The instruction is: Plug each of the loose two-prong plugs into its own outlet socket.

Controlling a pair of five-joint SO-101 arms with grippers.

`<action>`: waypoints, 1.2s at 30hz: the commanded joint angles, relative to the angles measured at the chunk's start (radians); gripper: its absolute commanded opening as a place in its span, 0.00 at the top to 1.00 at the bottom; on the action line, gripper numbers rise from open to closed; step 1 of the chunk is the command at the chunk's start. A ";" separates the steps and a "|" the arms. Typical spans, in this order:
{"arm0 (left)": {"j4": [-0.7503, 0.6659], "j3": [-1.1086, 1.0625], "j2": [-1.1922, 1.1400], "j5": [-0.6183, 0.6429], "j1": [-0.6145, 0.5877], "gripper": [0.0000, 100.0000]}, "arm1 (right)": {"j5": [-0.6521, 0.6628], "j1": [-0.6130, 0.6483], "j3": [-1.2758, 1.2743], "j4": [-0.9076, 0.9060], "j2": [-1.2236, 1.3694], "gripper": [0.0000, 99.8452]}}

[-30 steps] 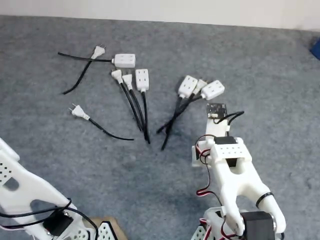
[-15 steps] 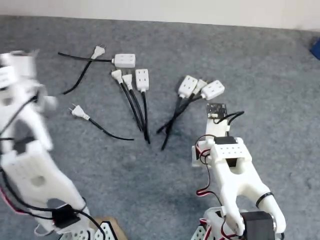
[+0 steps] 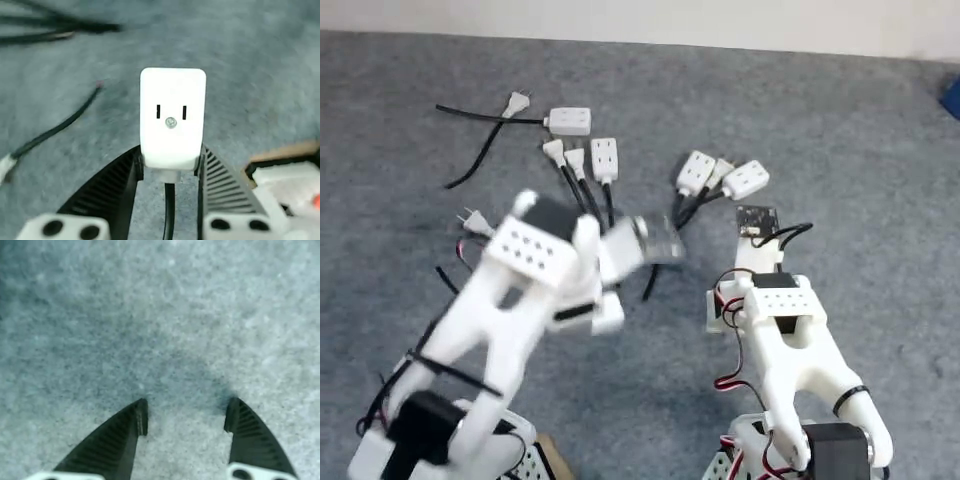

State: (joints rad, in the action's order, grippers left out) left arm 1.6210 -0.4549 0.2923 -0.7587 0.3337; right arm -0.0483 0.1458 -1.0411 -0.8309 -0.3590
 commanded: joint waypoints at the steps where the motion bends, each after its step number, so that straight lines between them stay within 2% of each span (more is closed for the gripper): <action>1: -0.017 -0.166 0.131 -0.161 0.111 0.95 | 0.000 -0.019 0.008 0.012 -0.018 0.74; 5: -0.066 -0.240 0.197 -0.213 0.067 0.92 | 0.000 -0.019 0.008 0.012 -0.018 0.74; 11: -0.068 -0.232 0.237 -0.333 -0.133 0.76 | 0.000 -0.019 0.007 0.012 -0.018 0.74; 17: -0.066 -0.214 0.239 -0.439 -0.274 0.75 | 0.000 -0.019 0.007 0.012 -0.018 0.74; 26: -0.083 -0.242 0.232 -0.445 -0.257 0.75 | 0.000 -0.018 0.007 0.013 -0.018 0.74; 31: -0.222 -0.389 0.232 -0.437 -0.211 0.75 | 0.000 -0.018 0.007 0.013 -0.018 0.74; 36: -0.341 -0.452 0.232 -0.334 -0.117 0.75 | 0.000 -0.018 0.007 0.013 -0.018 0.74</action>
State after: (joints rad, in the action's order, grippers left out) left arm 1.3617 -0.8846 0.5086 -1.1577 0.1373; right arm -0.0483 0.1458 -1.0411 -0.8309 -0.3590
